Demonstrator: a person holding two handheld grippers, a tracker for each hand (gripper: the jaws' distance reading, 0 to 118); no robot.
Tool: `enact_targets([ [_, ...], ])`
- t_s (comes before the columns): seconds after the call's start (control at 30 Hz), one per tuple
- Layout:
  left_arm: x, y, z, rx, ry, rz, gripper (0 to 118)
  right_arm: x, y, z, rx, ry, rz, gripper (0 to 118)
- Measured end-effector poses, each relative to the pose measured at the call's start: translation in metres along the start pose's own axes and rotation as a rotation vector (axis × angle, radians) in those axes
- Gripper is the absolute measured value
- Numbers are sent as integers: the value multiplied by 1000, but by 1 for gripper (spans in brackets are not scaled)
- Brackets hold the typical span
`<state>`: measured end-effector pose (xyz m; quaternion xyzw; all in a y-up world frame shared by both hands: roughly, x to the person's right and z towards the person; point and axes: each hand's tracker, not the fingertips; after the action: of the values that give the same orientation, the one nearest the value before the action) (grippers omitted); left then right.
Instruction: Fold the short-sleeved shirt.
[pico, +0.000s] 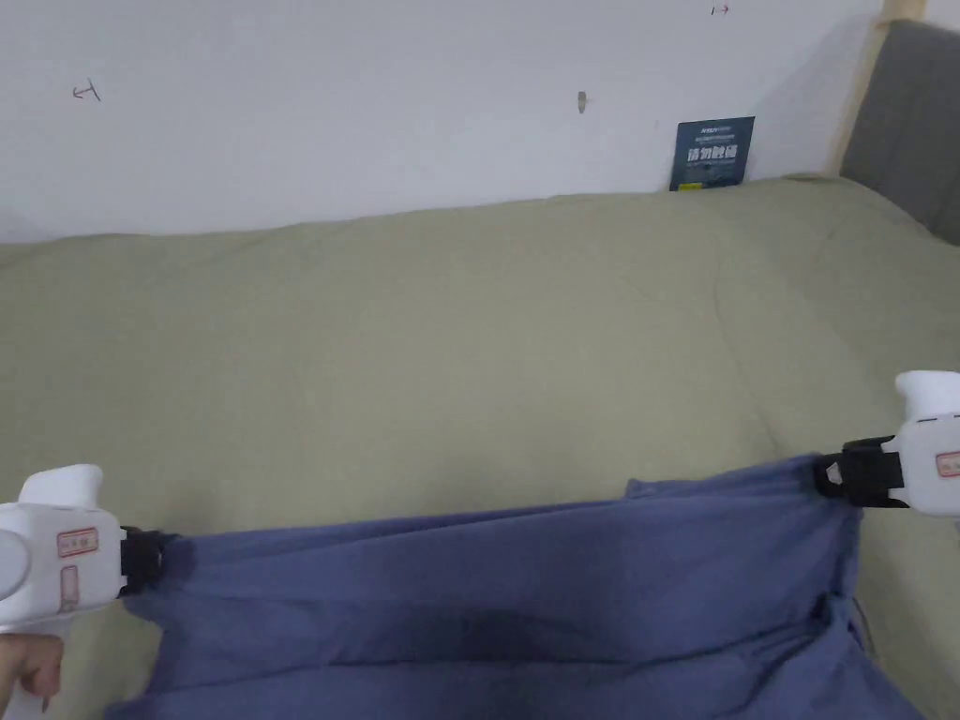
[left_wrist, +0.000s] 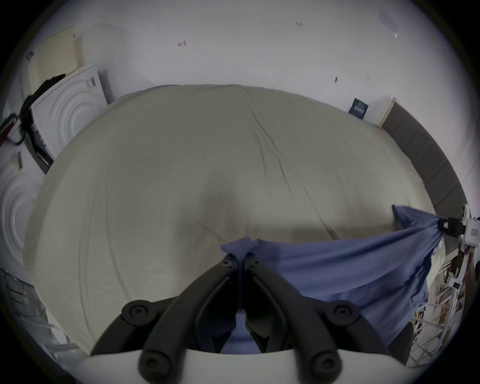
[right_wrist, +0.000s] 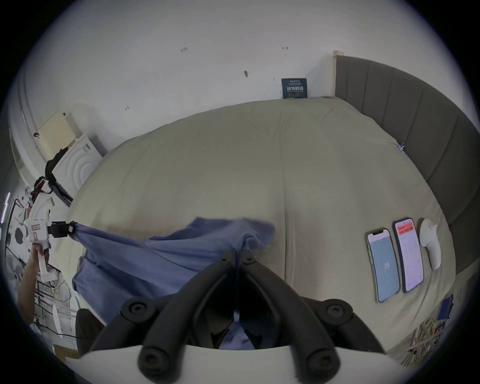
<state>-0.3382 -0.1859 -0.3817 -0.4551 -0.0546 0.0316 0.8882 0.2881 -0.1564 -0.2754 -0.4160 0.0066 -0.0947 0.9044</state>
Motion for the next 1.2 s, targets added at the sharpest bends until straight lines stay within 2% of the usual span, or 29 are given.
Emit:
enact_targets([
  [0.3,-21,-84,66,33,-25,27,2,-13,-93,71,50,36,29,3],
  [0.5,-28,-155,67,-8,-57,42,2,1,-168,69,-16,50,-37,3],
  [0.57,-31,-171,61,-44,-36,48,2,8,-185,59,-53,49,-81,3],
  [0.67,-33,-184,53,-55,-34,54,3,14,-198,47,-61,42,-96,3],
  [0.7,-34,-186,51,-55,-34,66,9,15,-199,45,-64,42,-107,3],
  [0.73,-33,-187,50,-59,-15,74,26,15,-199,42,-62,37,-117,3],
  [0.77,-33,-187,48,-72,26,71,58,15,-198,40,-71,37,-123,4],
  [0.8,-39,-188,38,-93,83,80,99,13,-196,39,-83,27,-137,23],
  [0.83,-43,-190,40,-87,87,92,109,11,-193,43,-95,-27,-149,58],
  [0.87,-49,-191,46,-44,70,122,109,10,-191,45,-98,-74,-141,99],
  [0.9,-55,-190,52,-45,59,163,109,8,-190,48,-81,-47,-139,117],
  [0.93,-59,-188,58,-51,41,200,109,7,-191,60,-24,-55,-169,113],
  [0.97,-65,-187,65,-38,22,236,107,3,-180,71,-11,-28,-164,114],
  [1.0,-71,-186,75,7,-17,270,79,-3,-173,78,-40,-24,-154,114],
  [1.03,-76,-185,83,45,-70,287,25,-10,-167,83,-72,-22,-133,112],
  [1.07,-78,-180,89,75,-107,320,0,-21,-161,90,-70,-38,-111,102],
  [1.13,-82,-179,87,64,-21,295,0,-42,-169,91,19,-64,-39,0],
  [1.17,-84,-176,83,42,-34,271,0,-54,-164,90,17,-86,-9,0],
  [1.2,-80,-173,84,44,-48,269,0,-71,-164,92,95,-128,21,0],
])
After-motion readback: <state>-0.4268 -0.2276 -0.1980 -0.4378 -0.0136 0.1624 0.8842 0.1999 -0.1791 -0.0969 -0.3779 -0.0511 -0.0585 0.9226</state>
